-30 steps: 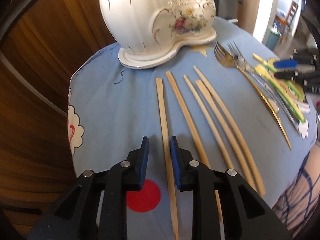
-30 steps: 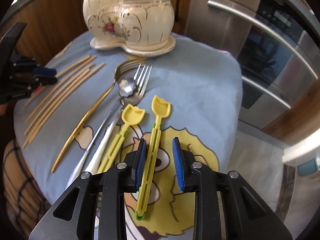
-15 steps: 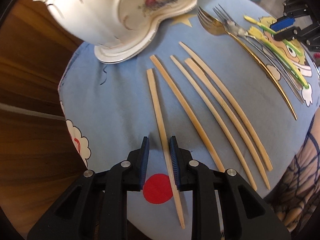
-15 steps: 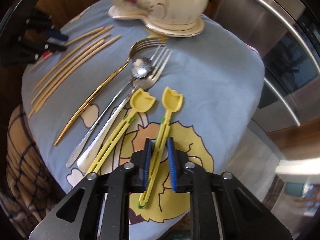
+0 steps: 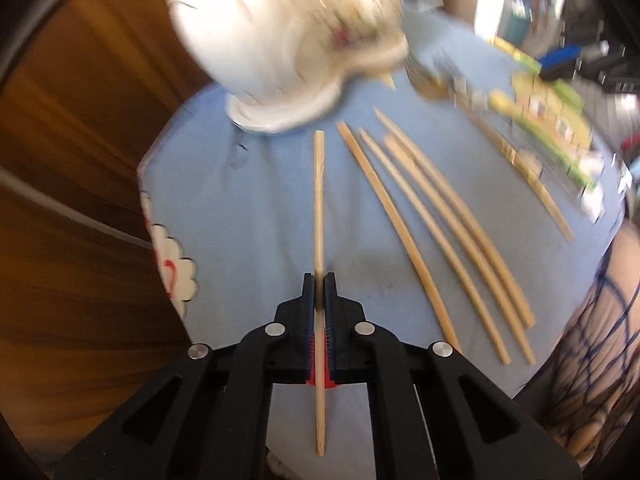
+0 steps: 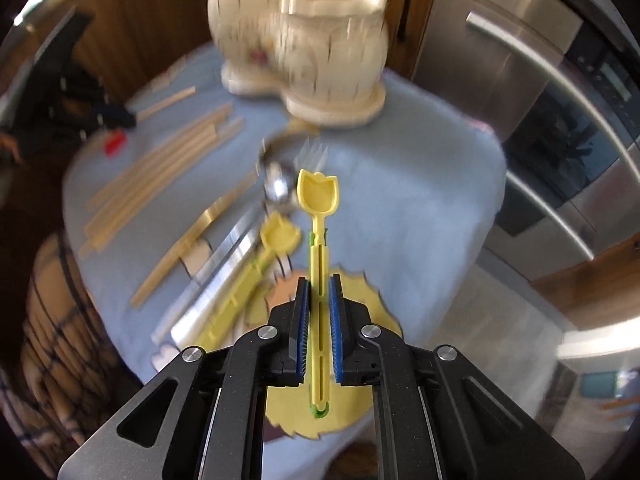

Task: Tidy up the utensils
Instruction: 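Lift and drop the chopstick and yellow tongs into the white ceramic holder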

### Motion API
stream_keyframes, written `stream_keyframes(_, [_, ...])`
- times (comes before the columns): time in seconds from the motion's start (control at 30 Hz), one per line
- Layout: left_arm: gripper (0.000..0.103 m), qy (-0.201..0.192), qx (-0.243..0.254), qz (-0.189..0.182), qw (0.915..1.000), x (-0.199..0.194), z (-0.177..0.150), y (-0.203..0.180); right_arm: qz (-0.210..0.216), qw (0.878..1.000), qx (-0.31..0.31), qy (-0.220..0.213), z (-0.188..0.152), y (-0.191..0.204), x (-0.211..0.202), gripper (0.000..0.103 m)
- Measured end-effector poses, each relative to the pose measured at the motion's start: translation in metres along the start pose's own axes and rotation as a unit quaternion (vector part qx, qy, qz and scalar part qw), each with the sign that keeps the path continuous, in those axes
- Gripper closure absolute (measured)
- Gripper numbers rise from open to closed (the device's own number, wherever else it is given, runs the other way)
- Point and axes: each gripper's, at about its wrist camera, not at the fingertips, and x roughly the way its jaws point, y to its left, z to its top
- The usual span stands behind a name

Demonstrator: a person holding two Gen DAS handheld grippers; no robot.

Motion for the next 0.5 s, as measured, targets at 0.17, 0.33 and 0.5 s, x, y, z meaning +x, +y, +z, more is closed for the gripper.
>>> stream_keyframes(0.17, [0.098,-0.139,-0.096,-0.029,0.9852,-0.041,-0.02,0.011,0.059,0.991,0.052,-0.106,0.012,-0.004,-0.022,0.092])
stream_keyframes(0.33, [0.098,-0.275,-0.168,-0.029,0.9461,-0.073,-0.01,0.02,0.096,0.963,0.124,-0.219,0.026,-0.01,-0.031,0.092])
stream_keyframes(0.5, [0.098,-0.389,-0.216,-0.03,0.8949,-0.096,0.003,0.025,0.098,0.921,0.194,-0.324,0.032,-0.012,-0.031,0.092])
